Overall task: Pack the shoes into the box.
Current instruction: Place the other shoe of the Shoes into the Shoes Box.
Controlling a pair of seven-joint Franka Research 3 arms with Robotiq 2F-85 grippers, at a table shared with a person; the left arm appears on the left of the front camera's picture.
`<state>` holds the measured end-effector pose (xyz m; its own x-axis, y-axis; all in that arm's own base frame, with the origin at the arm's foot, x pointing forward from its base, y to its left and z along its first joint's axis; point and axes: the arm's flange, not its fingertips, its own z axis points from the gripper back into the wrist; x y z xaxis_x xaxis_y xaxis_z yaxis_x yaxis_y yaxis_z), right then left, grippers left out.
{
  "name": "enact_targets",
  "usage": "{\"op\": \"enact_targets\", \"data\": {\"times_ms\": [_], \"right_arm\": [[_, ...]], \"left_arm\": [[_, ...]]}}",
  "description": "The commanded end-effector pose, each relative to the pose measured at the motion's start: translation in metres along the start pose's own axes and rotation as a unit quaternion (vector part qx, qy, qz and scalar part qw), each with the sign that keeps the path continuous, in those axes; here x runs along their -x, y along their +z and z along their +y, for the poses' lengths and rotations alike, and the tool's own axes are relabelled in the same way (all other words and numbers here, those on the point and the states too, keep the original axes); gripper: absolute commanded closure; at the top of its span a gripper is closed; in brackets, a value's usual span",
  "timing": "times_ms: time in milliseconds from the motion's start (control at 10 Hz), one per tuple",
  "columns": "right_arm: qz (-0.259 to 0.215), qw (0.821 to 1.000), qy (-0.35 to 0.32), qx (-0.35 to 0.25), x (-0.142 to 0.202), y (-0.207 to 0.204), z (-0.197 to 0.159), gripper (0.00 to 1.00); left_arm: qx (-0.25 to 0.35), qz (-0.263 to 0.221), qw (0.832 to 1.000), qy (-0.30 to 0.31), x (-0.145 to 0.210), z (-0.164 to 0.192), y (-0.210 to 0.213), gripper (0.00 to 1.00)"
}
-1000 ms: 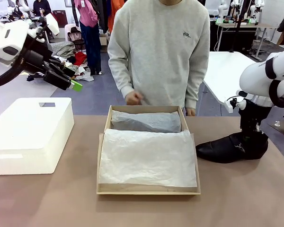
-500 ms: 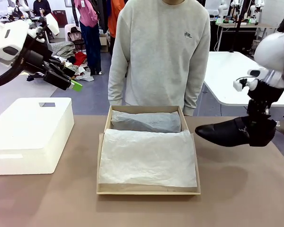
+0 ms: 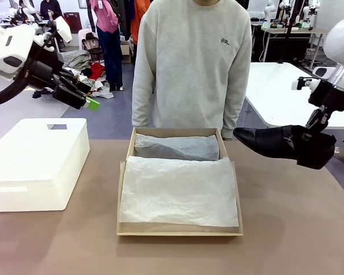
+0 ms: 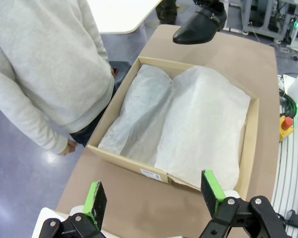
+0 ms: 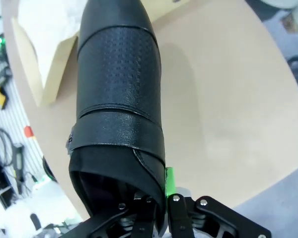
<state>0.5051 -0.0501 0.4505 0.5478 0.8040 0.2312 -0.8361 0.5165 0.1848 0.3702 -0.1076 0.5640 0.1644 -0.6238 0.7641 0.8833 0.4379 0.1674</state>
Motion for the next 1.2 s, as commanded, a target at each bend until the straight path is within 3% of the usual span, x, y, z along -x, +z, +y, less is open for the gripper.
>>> {"op": "enact_targets", "data": {"times_ms": [0, 700, 1100], "right_arm": [[0.018, 1.0, -0.024, 0.009, -0.016, 0.01, 0.01, 1.0], [0.013, 1.0, -0.02, 0.001, -0.004, -0.003, 0.003, 1.0], [-0.013, 0.975, -0.217, 0.035, -0.058, 0.029, 0.058, 1.0]], "left_arm": [[0.007, -0.011, 1.0, -0.006, 0.001, 0.003, -0.001, 0.0], [0.007, -0.011, 1.0, -0.006, 0.001, 0.003, -0.001, 0.0], [0.007, -0.011, 1.0, -0.006, 0.001, 0.003, -0.001, 0.0]]}}
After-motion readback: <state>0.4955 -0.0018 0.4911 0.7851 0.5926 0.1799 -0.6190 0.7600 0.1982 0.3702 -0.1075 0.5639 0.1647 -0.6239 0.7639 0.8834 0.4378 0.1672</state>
